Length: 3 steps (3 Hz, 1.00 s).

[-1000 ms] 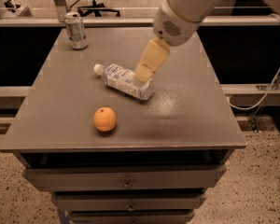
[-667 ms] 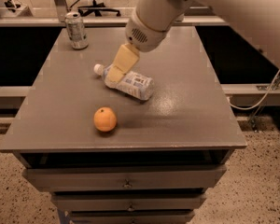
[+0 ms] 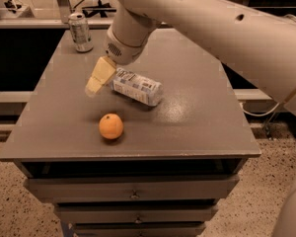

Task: Place blue plastic bottle upright

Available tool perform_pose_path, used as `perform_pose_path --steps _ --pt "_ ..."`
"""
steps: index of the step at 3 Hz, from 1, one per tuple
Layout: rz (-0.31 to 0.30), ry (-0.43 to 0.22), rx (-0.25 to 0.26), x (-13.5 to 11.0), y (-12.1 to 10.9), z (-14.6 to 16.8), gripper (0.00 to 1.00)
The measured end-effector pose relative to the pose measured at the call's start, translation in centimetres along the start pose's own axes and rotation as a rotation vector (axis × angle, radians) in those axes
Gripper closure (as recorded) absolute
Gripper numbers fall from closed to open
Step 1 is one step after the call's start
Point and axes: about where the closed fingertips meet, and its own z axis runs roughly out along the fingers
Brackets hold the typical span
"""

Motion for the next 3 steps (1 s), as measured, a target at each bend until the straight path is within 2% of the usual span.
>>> perform_pose_path --steps 1,3 --pt "0.010 0.010 0.038 -0.6 -0.4 1.9 0.00" --pt "0.030 0.071 0.121 0.6 -2.3 3.6 0.00"
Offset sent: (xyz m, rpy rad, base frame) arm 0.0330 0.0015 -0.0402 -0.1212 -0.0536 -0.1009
